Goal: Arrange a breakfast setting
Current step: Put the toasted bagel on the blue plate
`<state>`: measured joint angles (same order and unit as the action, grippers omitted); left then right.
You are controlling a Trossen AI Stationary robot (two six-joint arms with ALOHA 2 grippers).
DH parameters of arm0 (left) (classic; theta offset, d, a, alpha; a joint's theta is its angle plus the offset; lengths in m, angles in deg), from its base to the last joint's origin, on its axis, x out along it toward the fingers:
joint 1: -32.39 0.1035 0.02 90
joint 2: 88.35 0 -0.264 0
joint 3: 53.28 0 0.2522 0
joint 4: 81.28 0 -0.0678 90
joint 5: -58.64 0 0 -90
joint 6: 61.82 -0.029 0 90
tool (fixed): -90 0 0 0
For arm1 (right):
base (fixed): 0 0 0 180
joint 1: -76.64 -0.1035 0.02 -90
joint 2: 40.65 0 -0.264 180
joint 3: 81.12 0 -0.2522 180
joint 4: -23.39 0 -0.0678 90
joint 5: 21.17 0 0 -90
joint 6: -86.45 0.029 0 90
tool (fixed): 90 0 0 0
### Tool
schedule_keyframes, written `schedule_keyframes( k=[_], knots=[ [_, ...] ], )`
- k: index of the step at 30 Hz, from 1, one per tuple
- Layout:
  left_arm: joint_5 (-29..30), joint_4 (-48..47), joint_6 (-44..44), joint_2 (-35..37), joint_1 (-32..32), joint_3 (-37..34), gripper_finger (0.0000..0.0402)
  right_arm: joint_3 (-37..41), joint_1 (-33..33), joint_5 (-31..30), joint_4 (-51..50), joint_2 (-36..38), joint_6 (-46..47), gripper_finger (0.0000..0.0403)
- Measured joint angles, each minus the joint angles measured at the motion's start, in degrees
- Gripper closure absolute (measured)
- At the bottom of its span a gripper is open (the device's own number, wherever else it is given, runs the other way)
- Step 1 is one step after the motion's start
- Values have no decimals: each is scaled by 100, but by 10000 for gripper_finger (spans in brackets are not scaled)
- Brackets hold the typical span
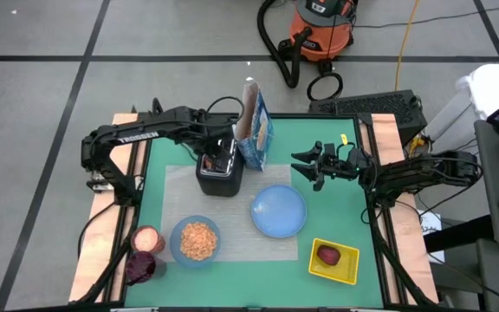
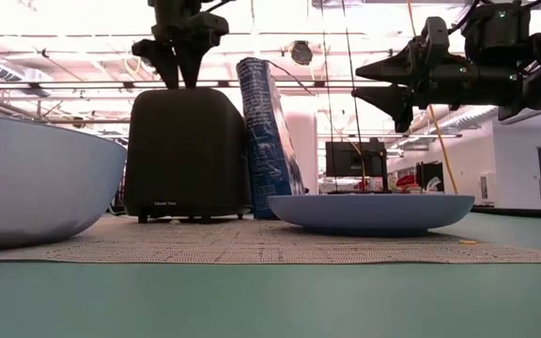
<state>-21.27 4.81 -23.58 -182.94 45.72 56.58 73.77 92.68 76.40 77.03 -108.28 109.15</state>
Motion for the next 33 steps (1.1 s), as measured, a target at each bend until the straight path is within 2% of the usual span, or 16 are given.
schedule_keyframes(
  k=[17, 25, 33],
  knots=[
    [-153, -106, 107, -205, 15, 2, 208, 0, 0, 0, 2, 0, 0, 211],
    [-157, -125, 109, -192, 15, 2, 261, 0, -2, 0, 4, 0, 0, 211],
    [-160, -132, 105, -192, 15, 2, 296, 0, 0, 2, 4, 0, 2, 211]
  ],
)
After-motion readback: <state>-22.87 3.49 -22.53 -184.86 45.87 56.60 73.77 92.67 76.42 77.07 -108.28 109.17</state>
